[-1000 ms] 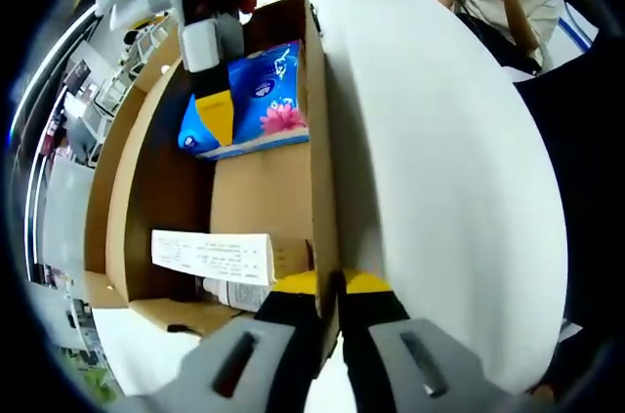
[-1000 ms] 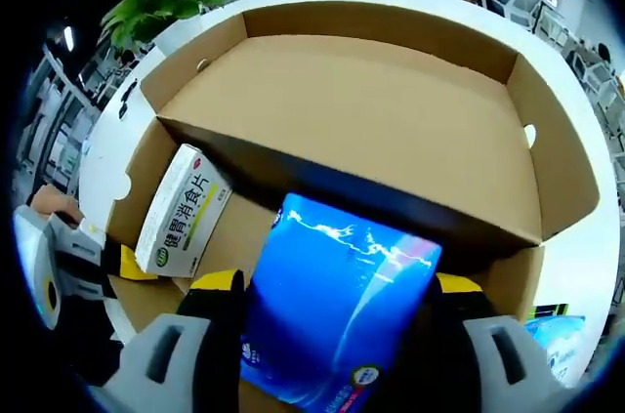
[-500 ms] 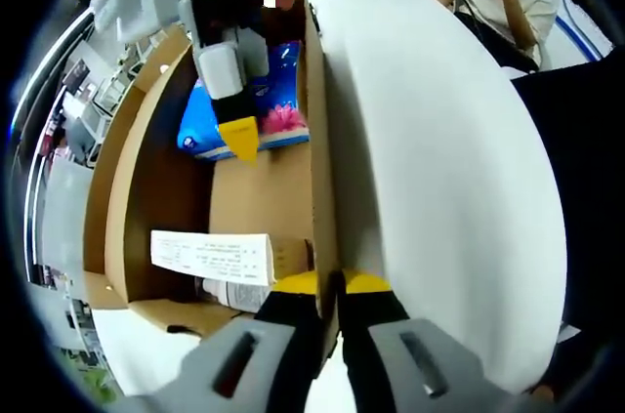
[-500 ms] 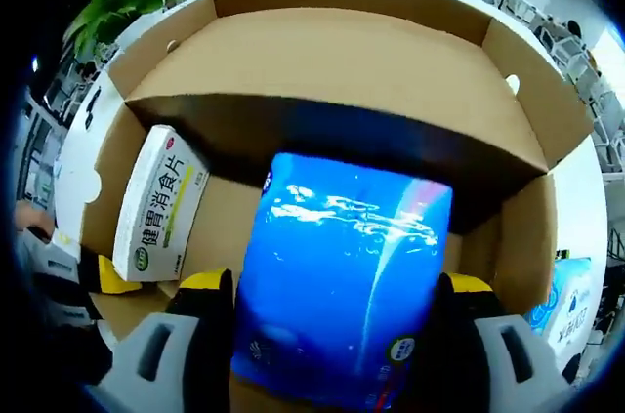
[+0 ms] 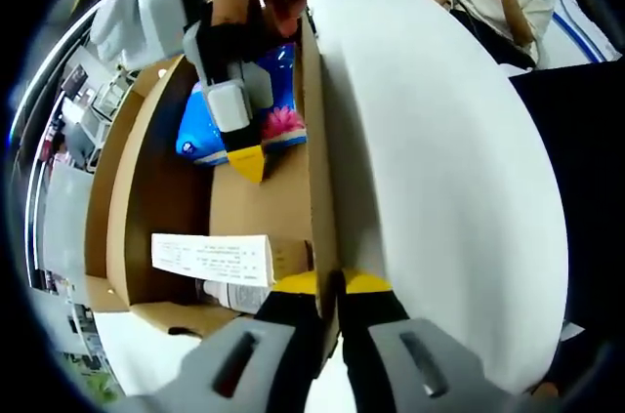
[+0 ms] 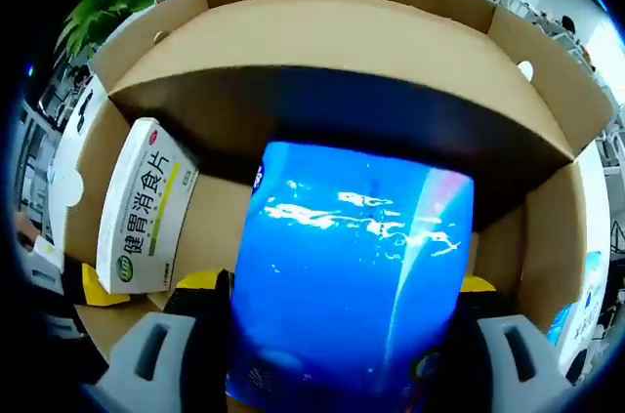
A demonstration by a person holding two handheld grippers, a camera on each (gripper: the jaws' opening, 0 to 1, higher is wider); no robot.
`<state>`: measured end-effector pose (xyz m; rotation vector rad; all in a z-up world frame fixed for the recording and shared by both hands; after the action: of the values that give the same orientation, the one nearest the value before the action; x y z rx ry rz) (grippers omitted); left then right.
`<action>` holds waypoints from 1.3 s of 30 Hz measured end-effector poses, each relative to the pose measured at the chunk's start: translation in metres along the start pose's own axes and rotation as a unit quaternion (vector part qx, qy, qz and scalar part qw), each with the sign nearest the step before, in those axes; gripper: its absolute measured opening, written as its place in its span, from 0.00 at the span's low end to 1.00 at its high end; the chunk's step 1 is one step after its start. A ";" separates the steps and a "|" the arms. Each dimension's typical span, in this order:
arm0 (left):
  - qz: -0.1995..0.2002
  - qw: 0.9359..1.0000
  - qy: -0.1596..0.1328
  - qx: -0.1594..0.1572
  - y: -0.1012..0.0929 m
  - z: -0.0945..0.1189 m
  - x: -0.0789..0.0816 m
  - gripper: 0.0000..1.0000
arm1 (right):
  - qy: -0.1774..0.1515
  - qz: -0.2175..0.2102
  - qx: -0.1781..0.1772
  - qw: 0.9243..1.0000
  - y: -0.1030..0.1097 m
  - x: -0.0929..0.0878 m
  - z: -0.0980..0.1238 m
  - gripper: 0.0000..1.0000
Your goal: Operate the shoe box by opening the lid, removing the specified soft item, and placing it in the target area until the item is outside and the box remains undamaged.
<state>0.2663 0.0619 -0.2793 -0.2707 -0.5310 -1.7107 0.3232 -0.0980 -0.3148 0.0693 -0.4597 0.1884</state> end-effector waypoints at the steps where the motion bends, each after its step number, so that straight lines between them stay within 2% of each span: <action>1: 0.000 1.000 0.000 0.000 0.000 0.000 0.000 0.05 | 0.002 0.001 -0.001 1.000 0.000 0.001 -0.001 0.94; 7: 0.001 1.000 0.000 0.001 0.000 0.000 0.001 0.05 | 0.016 0.013 -0.005 1.000 -0.001 0.004 -0.003 0.96; 18: 0.002 1.000 0.002 0.001 0.002 0.000 0.001 0.04 | 0.012 0.013 -0.007 1.000 0.000 0.005 -0.002 0.95; 21: 0.002 1.000 0.001 0.001 0.002 0.000 0.001 0.04 | 0.022 0.013 -0.008 1.000 0.000 0.007 -0.003 0.95; 24: 0.002 1.000 0.002 0.001 0.002 0.000 0.001 0.04 | 0.032 0.013 -0.009 0.999 0.002 0.007 -0.002 0.92; 30: 0.003 1.000 0.001 0.001 0.003 0.000 0.001 0.05 | 0.030 0.018 -0.008 0.999 0.010 0.009 0.001 0.81; 39: 0.002 1.000 0.001 0.002 0.004 0.000 0.001 0.05 | 0.042 0.022 -0.013 0.999 0.007 0.016 -0.003 0.78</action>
<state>0.2701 0.0607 -0.2783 -0.2673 -0.5308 -1.7056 0.3372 -0.0877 -0.3104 0.0256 -0.3803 0.2283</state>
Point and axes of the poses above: the point that each gripper's makers call its tool centre point, and the gripper's own axes: z roughly backward along the fingers, y roughly to its left, x roughly out of its top, the point moved 4 cm from there along z, roughly backward along the fingers, and after that the axes turned 8 degrees about -y, right-handed, at the moved point
